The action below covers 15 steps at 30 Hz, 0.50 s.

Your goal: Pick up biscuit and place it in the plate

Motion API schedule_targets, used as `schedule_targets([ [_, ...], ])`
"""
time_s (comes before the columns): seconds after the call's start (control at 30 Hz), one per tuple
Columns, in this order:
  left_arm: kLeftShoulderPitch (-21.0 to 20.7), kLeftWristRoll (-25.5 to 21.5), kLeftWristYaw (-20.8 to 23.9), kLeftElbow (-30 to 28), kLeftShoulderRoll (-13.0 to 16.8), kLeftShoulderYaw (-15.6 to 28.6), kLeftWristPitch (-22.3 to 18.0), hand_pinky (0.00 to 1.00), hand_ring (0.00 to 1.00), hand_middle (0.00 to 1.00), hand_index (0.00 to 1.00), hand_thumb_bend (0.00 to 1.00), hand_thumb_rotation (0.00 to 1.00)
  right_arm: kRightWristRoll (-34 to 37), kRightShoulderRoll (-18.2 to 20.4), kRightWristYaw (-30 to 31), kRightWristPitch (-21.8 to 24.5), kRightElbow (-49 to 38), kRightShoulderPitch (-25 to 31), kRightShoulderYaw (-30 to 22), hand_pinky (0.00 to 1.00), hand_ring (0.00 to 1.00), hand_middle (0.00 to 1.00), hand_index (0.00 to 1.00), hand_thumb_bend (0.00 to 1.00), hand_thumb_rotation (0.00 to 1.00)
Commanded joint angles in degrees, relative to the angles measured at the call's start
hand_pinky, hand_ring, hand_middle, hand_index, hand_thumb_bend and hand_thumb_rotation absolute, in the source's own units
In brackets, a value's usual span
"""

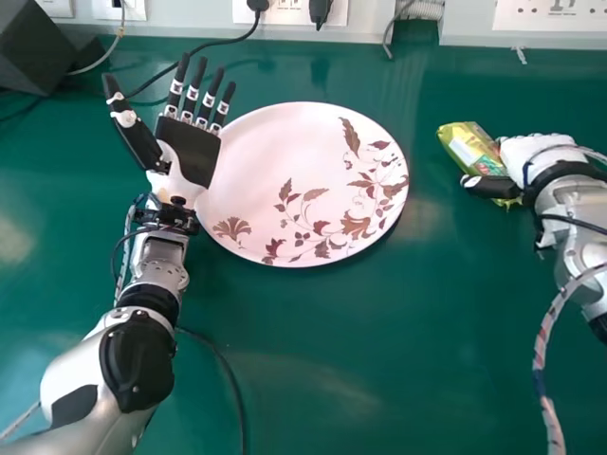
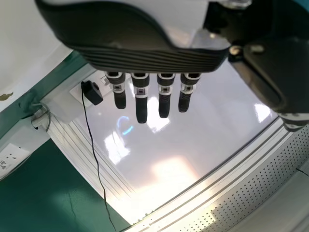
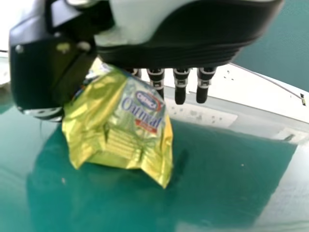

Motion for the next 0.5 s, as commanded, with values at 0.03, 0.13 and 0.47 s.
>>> schedule_targets([
  [0.03,3.11,-0.66,-0.33,1.33,-0.47,0.42,2.09,0.96,0.91,0.97,1.00,1.00,0.53,0.61,-0.22,3.30,-1.37,1.21,3.04,1.96,1.00,1.00,1.00,1.00,0.56,0.54],
  [0.13,3.11,-0.79,-0.66,1.33,-0.15,0.56,3.30,0.96,0.91,0.97,1.00,1.00,0.54,0.78,-0.40,3.45,-1.23,0.76,3.43,1.75,1.00,1.00,1.00,1.00,0.54,0.40],
  [0.47,2.92,-1.49,1.80,0.98,-0.45,0.82,3.07,0.97,0.92,0.97,1.00,1.00,0.56,0.76,-1.07,3.79,-1.05,-0.11,4.01,1.42,1.00,1.00,0.96,1.00,0.33,0.04],
])
